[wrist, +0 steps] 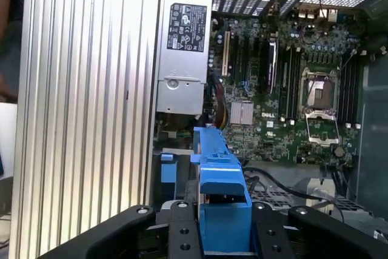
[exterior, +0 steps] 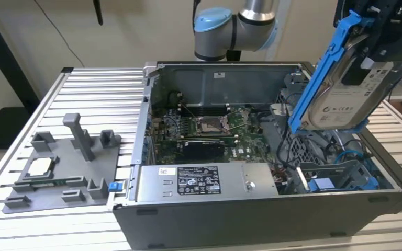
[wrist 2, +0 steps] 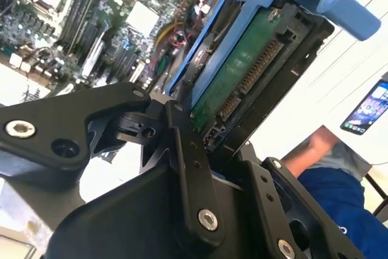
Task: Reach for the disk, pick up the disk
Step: 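Pick up the disk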
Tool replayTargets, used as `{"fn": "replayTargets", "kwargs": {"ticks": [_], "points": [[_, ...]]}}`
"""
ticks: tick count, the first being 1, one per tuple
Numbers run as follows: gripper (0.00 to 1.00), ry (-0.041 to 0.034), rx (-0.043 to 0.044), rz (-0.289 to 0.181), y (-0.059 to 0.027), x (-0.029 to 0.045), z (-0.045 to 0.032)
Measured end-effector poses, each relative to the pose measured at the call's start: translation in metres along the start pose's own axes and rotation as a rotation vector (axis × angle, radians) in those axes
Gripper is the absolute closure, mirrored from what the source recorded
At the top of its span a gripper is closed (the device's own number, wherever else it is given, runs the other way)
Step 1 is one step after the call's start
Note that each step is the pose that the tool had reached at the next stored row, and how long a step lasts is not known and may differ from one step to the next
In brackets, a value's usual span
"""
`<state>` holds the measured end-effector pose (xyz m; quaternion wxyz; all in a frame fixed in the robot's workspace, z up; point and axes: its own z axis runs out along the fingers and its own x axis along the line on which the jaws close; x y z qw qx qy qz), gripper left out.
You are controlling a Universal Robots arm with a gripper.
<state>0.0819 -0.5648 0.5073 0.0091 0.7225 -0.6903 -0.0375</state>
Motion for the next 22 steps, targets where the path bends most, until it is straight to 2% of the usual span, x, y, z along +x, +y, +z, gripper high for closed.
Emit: {"fn": "replayTargets", "kwargs": {"ticks": [2, 7, 11, 15, 18, 22], "points": [[1.00, 0.0002, 0.0110, 0.000, 0.0020, 0.0051, 0.0014], [1.00, 0.0025, 0.0531, -0.002, 0.0052, 0.0141, 0.0035], [1.00, 0.0031, 0.0727, -0.003, 0.0064, 0.0222, 0.0069], [1.00, 0.0035, 0.0815, -0.002, 0.0063, 0.0286, 0.0130], [1.00, 0.0034, 0.0833, 0.004, 0.0062, 0.0312, 0.0181], [1.00, -0.0005, 0.0843, 0.020, 0.0051, 0.0335, 0.0257]]}}
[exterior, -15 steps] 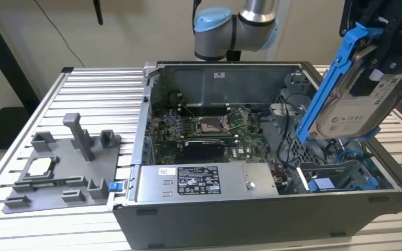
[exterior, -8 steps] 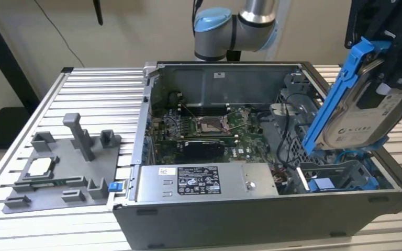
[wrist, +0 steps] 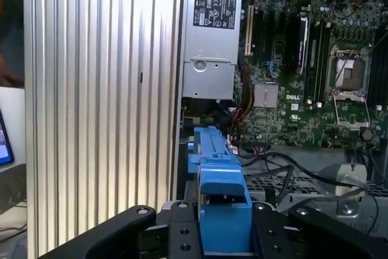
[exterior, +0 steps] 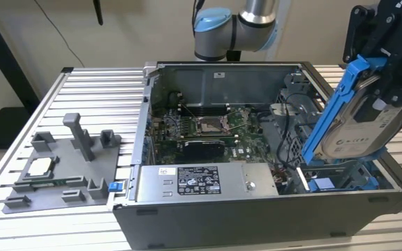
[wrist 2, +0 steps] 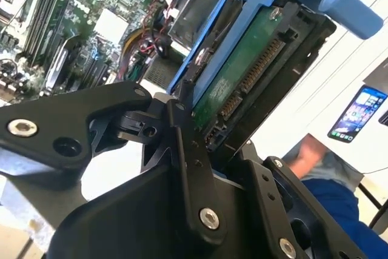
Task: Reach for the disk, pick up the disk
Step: 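Pick up the disk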
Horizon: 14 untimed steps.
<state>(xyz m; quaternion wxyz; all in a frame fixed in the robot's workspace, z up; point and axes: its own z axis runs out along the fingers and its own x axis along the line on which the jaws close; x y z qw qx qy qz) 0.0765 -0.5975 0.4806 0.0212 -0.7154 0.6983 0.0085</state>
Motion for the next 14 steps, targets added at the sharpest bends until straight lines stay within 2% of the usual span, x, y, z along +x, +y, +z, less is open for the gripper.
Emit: {"fn": "replayTargets", "kwargs": {"ticks": [7, 14], "points": [[1.00, -0.0103, 0.0016, 0.031, -0.0021, 0.0019, 0.0104], [1.00, -0.0117, 0.0016, 0.034, -0.0192, 0.0023, 0.0138]]}}
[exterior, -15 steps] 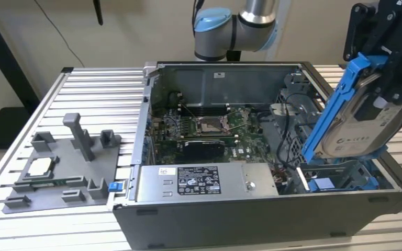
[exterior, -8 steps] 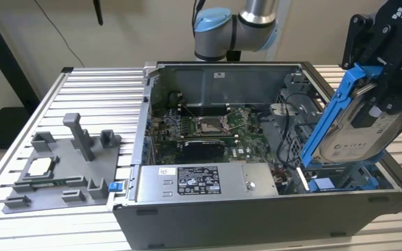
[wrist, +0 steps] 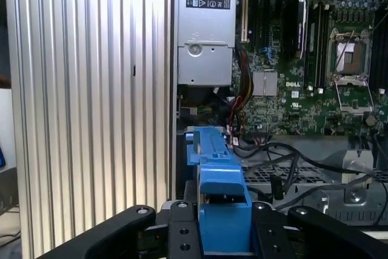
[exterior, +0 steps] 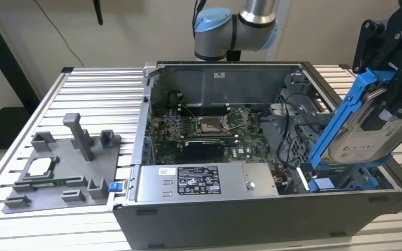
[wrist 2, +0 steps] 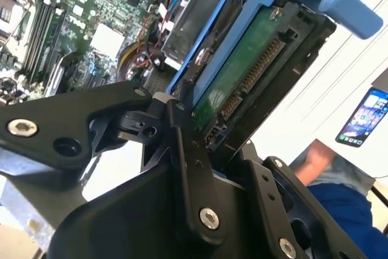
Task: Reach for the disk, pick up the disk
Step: 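Pick up the disk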
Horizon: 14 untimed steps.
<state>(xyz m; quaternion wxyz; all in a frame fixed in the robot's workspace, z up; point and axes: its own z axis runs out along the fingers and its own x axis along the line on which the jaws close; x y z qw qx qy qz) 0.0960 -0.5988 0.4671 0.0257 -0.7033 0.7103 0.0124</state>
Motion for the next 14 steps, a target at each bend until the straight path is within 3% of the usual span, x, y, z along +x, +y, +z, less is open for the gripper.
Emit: {"fn": "replayTargets", "kwargs": {"ticks": [4, 9, 14], "points": [[1.00, -0.0011, 0.0003, 0.004, -0.0087, 0.0001, 0.0029], [1.00, -0.0008, 0.0020, 0.036, -0.0107, -0.0004, 0.0063], [1.00, -0.0009, 0.0024, 0.039, -0.0125, -0.0095, 0.0083]]}}
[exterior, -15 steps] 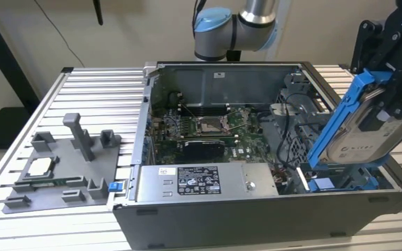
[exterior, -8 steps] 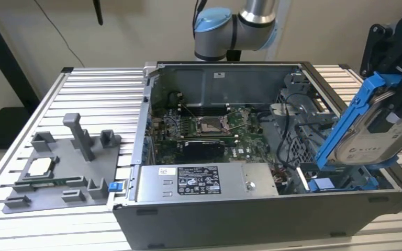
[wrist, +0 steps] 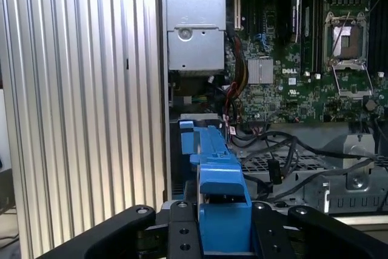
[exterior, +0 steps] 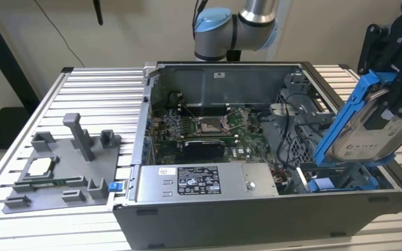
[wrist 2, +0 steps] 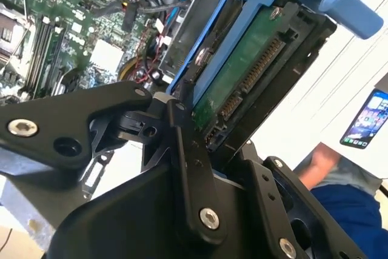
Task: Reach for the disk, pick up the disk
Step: 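Pick up the disk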
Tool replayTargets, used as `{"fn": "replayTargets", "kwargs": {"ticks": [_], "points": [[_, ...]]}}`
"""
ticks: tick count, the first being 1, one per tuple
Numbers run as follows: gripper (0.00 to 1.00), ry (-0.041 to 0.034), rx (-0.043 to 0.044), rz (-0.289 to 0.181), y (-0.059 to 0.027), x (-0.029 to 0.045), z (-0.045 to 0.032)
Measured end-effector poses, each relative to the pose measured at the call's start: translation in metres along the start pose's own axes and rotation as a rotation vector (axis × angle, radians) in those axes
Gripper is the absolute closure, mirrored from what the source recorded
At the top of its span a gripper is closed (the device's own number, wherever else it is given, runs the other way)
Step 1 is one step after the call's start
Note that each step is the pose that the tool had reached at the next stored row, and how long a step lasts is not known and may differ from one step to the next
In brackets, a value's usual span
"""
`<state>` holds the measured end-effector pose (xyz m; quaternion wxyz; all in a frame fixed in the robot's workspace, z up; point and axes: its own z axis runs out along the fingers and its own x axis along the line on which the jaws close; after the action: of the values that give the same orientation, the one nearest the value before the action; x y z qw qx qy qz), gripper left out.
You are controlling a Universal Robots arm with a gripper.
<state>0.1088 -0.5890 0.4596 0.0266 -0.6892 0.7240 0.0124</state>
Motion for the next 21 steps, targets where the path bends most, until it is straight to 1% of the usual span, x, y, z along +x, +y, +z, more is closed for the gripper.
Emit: {"fn": "replayTargets", "kwargs": {"ticks": [3, 8, 21], "points": [[1.00, -0.0001, 0.0001, 0.000, -0.0037, -0.0009, 0.0004], [1.00, 0.0001, 0.0000, -0.001, -0.0032, 0.0002, 0.0008], [1.00, 0.0000, -0.0004, -0.009, -0.0031, 0.0004, 0.0009]]}}
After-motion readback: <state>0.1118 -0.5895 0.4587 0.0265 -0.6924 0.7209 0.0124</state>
